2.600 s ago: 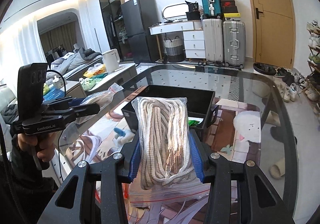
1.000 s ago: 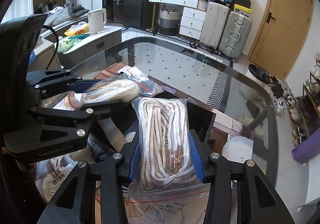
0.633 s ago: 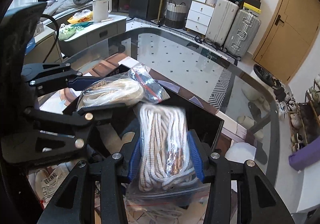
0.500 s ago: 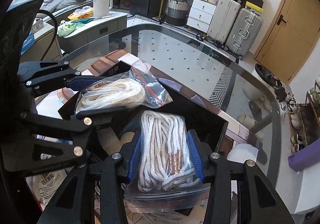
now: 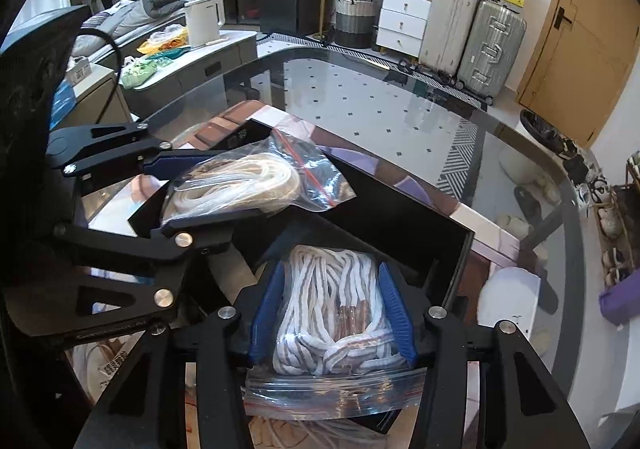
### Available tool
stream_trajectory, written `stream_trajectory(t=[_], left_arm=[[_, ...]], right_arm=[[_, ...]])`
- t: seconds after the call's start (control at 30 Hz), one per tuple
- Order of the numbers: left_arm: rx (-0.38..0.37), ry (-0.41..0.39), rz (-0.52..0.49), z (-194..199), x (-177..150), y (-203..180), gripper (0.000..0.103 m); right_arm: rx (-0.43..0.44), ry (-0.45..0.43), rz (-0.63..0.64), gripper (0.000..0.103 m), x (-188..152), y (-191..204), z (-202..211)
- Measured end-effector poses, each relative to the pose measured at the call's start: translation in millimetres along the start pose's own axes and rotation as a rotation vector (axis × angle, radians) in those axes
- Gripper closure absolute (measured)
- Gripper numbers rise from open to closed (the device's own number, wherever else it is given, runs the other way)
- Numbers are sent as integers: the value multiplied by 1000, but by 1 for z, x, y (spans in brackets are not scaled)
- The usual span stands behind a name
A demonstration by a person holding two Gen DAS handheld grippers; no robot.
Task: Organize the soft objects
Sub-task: 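Lower both bagged ropes into the black box and open both grippers, then move the left gripper toward the white plush toy while the right gripper approaches the white cable coil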
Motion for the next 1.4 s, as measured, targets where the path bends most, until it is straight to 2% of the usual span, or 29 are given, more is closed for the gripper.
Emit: stream_trajectory(t=[0.07, 0.1, 0.13, 0.17, 0.23, 0.3, 0.37, 0.47, 0.77, 1.0, 1.4], left_arm=[[-10, 0, 3, 0, 0, 0, 59], [-18, 3, 3, 1, 0, 0, 55], [-22, 4, 3, 2, 0, 0, 50], [-36, 4, 2, 3, -1, -1, 43], [-49, 1, -6, 9, 0, -3, 36], [-41, -20, -12, 15, 0, -5, 20], [-38, -39, -5, 23, 1, -3, 11], [-44, -64, 21, 37, -1, -1, 0], [-23, -59, 96, 59, -23, 15, 0], [10, -59, 139, 66, -39, 25, 0], [23, -35, 149, 70, -59, 29, 0]], right_arm=[[-13, -34, 6, 43, 1, 1, 7], [-23, -60, 10, 41, 1, 2, 13], [-25, -81, 10, 35, 1, 2, 18], [-26, -105, 8, 24, 1, 2, 25], [-48, -160, 0, 16, -2, 1, 42], [-60, -196, -13, 15, -6, 0, 55], [-73, -220, -39, 4, -12, -3, 67], [-92, -254, -82, 1, -25, -8, 80], [-31, -296, -191, 1, -62, -11, 96], [3, -310, -216, 1, -75, -2, 97], [-10, -252, -220, 1, -90, 6, 86]])
Point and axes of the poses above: each gripper's, at about its wrist camera, not at the fingertips, and z roughly against the way its jaws point, y to its left, x to its top, the point moved 6 cm from there along -z, roughly the way its jaws point, and after that the axes turned 14 degrees about x, right-handed, at the moved point
